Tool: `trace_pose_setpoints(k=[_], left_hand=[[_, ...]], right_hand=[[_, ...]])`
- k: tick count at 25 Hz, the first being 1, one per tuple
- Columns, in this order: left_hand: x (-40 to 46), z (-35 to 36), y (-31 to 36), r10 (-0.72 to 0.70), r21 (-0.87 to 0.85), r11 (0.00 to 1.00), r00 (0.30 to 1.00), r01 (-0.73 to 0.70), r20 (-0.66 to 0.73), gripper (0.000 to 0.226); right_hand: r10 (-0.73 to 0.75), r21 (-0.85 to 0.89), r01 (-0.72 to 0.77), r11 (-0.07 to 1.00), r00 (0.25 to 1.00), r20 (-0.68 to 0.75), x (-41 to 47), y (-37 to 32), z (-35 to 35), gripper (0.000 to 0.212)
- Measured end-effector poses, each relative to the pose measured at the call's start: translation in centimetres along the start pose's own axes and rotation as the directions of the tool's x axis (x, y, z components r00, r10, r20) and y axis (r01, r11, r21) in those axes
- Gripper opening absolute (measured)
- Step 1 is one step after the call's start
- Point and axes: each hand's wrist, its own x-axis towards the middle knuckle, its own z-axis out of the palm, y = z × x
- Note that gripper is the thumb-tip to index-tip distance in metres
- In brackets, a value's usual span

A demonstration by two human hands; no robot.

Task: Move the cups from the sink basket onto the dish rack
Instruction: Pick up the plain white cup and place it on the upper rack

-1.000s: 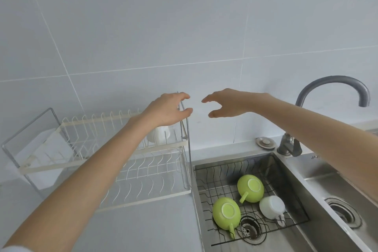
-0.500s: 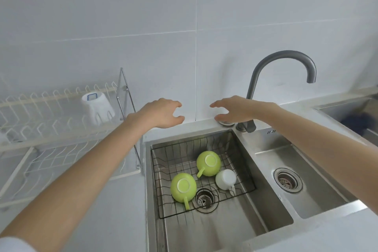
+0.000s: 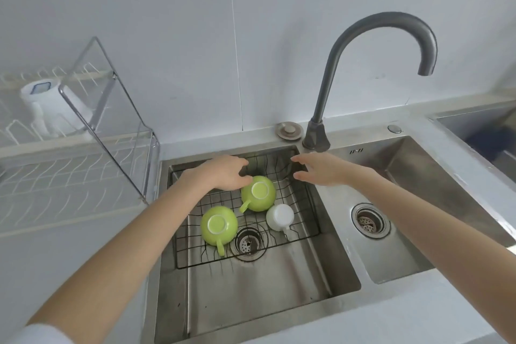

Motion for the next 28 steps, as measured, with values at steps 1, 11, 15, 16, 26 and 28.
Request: trace_pose_setpoints(k=[1, 11, 15, 16, 26, 28], left_hand=[[0.7, 0.9, 0.1, 0.001, -0.022, 1.000, 1.000, 0.000, 0.022, 0.056], [6.9, 8.8, 0.0, -0.035, -0.266, 0.962, 0.995, 0.060, 0.099, 0.053], [8.7, 12.3, 0.1, -0.044, -0.364, 0.926, 0.986, 0.102, 0.164, 0.054], [9.2, 13.3, 0.0, -0.047, -0.387, 0.915, 0.982, 0.115, 0.181, 0.056], [13.0, 19.9, 0.9, -0.050, -0.568, 0.814, 0.988, 0.124, 0.143, 0.075], [13.7, 20.6, 1.0, -0.045, -0.583, 0.805, 0.991, 0.110, 0.125, 0.076]], right_hand=[[0.000, 0.024, -0.001, 1.000, 1.000, 0.017, 0.5, 0.6, 0.6, 0.054], [0.032, 0.251, -0.072, 0.965, 0.987, 0.159, 6.0, 4.3, 7.2, 0.058], [0.063, 0.329, -0.126, 0.936, 0.979, 0.195, 7.9, 4.8, 10.2, 0.060], [0.079, 0.354, -0.150, 0.923, 0.975, 0.206, 8.5, 5.0, 11.0, 0.062], [0.159, 0.461, -0.280, 0.842, 0.946, 0.284, 12.6, 6.7, 16.2, 0.059], [0.177, 0.506, -0.289, 0.813, 0.950, 0.257, 12.8, 6.9, 16.6, 0.056]])
